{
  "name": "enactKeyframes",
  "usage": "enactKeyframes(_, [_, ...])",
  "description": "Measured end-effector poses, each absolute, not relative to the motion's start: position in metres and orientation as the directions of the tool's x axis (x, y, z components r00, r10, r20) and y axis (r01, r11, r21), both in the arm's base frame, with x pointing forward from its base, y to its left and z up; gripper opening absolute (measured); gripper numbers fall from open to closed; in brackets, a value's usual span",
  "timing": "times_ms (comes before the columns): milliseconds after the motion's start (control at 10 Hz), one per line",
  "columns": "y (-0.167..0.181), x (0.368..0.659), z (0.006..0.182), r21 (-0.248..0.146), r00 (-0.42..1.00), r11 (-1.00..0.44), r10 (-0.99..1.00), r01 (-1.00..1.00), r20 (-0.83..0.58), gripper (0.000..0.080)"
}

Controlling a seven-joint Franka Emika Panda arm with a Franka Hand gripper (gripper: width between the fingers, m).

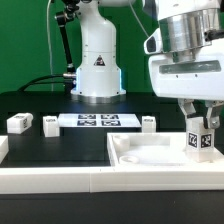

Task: Assemble square table

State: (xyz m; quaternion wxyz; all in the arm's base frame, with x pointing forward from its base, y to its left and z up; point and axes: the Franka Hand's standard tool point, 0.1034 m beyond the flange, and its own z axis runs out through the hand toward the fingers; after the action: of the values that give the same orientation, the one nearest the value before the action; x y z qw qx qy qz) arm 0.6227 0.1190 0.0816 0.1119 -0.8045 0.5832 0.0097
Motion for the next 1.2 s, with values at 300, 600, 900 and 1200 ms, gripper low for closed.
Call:
enactKeyframes(300, [0.1200,0.6228,0.0814,-0.159,0.235,-0.209,-0.958,-0.965,-0.167,0.0294])
enactKeyframes(600, [0.1228,0.6195,0.0800,-0.154,0.328,-0.304,-0.931,-0.940,-0.159,0.0393])
enactKeyframes(900, [0.1255,0.6186,0.0800,-0.184,0.534,-0.510,-0.836,-0.840,-0.124,0.0631])
enactKeyframes(1200, [0.1251,0.6186,0.0799,-0.208,0.722,-0.698,-0.687,-0.685,-0.076,0.0649])
